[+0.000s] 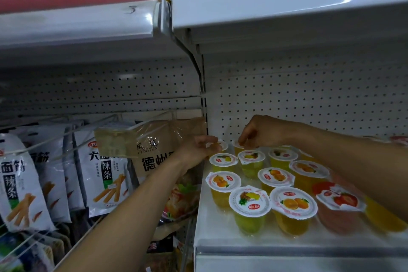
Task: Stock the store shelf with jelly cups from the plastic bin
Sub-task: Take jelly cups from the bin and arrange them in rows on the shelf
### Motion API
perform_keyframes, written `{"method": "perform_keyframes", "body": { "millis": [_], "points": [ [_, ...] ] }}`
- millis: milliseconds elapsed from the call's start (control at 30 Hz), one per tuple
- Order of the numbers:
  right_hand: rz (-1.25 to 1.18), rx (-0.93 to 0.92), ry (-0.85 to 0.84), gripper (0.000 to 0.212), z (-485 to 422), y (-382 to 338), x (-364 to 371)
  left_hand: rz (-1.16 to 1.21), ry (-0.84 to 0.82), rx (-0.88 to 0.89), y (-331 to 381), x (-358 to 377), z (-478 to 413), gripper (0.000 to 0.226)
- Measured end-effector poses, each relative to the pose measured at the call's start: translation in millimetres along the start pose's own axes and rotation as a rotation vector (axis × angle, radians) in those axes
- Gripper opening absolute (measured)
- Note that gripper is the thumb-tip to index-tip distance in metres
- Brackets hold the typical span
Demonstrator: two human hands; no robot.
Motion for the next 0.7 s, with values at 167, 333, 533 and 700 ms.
{"method": "perform_keyframes", "body": {
  "millis": [167, 333, 533, 700],
  "points": [
    [-0.002, -0.001, 0.004, 0.023, 4.0, 1.0, 0.9, 0.012, -0.013, 0.006, -3.4, -1.3, -1.8, 0.038],
    [0.043, -0.001, 0.029, 0.025, 5.7, -1.2, 4.2, -0.02, -0.01, 0.021, -1.3, -0.9, -0.7, 0.044],
    [0.05, -0.004, 0.094, 0.025, 13.1, -1.0, 1.8, -0.067, 0.1, 0.099, 6.7, -3.4, 17.9, 0.035],
    [-0.049, -0.053, 0.093, 0.023, 45.4, -8.3, -6.0, 0.011, 0.099, 0.241, 9.5, -8.7, 61.4, 0.009]
  ]
}}
Point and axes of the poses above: each hand's wrist, its own z-axis away from the middle knuckle, its own x-axis out of the palm, y = z × x, the point moved 3 cm from there along -z, towards the middle knuckle, and after that the axes turned 8 degrees about -y, right-handed, at the moved point
